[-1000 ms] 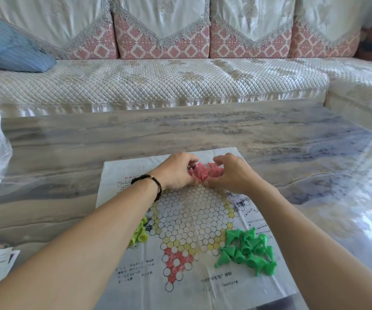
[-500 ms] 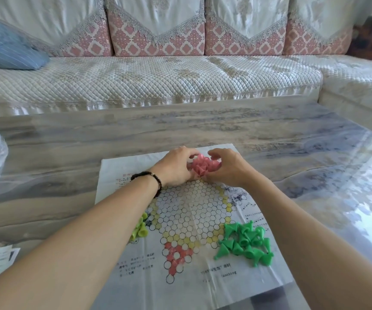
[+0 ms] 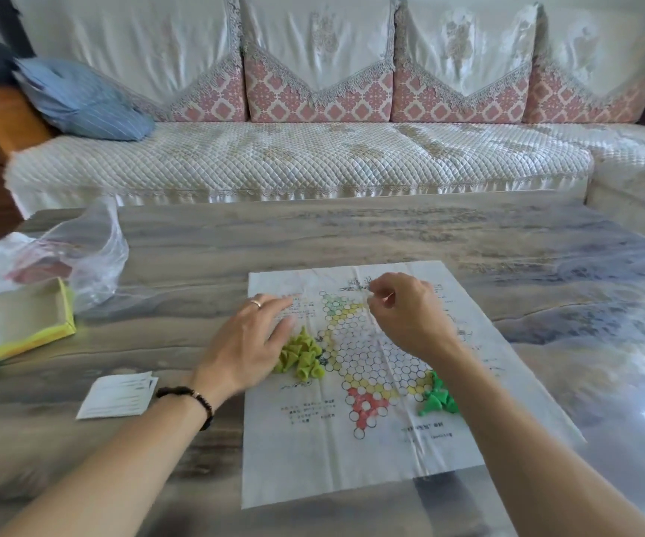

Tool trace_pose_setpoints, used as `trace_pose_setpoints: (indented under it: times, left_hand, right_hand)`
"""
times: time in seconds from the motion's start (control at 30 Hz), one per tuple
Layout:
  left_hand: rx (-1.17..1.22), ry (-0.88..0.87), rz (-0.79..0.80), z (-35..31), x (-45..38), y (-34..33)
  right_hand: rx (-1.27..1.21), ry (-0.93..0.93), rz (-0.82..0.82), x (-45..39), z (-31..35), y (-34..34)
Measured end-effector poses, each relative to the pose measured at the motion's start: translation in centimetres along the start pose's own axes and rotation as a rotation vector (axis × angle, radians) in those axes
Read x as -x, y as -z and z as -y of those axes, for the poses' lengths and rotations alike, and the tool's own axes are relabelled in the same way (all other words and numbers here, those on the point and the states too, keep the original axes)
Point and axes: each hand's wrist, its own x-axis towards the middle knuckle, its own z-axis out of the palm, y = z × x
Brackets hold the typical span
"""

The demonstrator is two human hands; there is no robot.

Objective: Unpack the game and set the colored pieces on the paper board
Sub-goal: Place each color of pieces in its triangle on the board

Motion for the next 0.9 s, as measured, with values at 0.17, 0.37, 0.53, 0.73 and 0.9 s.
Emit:
trace_pose_setpoints:
  times: [0.17,0.37,0.53,0.73,0.9]
  left_hand:
    - [-0.048,0.0,-0.084,3.2,2.9,0.4]
    - [-0.119,0.004,0.005,5.2,3.0,-0.5]
    - [-0.105,0.059,0.043,4.9,2.8,-0.3]
    - [-0.176,0.052,0.148,4.9,2.7,-0.1]
    - [-0.199,0.022,0.182,4.8,2.8,0.2]
  right_hand:
    - [0.006,0.106,0.233,1.2,2.6,-3.1]
    - [-0.04,0.074,0.267,-0.2,4.3,-4.5]
    - [0.03,0.07,0.374,-1.3,5.3,-5.6]
    - [0.019,0.013,0.247,-1.7,4.5,-4.7]
    - [-0.025,-0.088,0.021,-1.1,1.2,-3.3]
